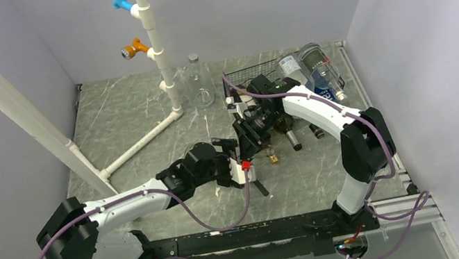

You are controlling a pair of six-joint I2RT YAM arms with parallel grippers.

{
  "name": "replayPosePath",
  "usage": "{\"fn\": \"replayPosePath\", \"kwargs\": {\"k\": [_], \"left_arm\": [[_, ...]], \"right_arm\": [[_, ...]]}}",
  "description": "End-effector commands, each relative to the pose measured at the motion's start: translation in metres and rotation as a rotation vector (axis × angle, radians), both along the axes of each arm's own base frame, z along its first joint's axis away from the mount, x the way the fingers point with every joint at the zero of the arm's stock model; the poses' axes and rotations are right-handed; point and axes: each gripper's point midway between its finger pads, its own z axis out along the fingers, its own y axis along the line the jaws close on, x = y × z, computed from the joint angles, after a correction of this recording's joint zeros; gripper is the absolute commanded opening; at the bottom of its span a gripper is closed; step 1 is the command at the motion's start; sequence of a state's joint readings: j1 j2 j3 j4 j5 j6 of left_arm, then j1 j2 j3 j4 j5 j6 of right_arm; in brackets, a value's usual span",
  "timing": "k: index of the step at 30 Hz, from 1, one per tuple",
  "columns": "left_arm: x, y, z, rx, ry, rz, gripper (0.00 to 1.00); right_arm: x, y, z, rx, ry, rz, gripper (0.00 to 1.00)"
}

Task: Take the wine bottle off the wine rack
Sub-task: Place the wine bottle at the center of the board.

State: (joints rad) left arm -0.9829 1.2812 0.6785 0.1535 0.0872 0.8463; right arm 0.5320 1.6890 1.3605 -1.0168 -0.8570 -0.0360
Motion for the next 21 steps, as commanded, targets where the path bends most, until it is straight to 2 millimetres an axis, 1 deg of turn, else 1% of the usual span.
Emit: {"fn": "replayPosePath", "kwargs": {"k": [1,7,13,15,18,21], "left_arm": [[0.014,-0.006,0.014,-0.030,-0.026,0.087,1.00],[0.026,-0.002,0.012,-0.012,-0.037,0.171,1.00],[0.028,-0.001,0.009,-0.004,-0.031,0.185,0.99],[0.027,-0.003,0.007,0.005,-0.020,0.181,0.92],[0.025,-0.005,0.003,0.022,0.008,0.171,0.76],[0.023,-0.009,0.001,0.023,0.030,0.158,0.53]], "right_arm": [[0.011,0.023,0.038,0.179,-0.080,0.034,0.00],[0.011,0.024,0.033,0.170,-0.056,0.028,0.00],[0.011,0.023,0.032,0.164,-0.055,0.024,0.02],[0.010,0.023,0.032,0.165,-0.053,0.024,0.04],[0.010,0.023,0.033,0.168,-0.056,0.025,0.08],[0.009,0.023,0.031,0.169,-0.051,0.026,0.10]]}}
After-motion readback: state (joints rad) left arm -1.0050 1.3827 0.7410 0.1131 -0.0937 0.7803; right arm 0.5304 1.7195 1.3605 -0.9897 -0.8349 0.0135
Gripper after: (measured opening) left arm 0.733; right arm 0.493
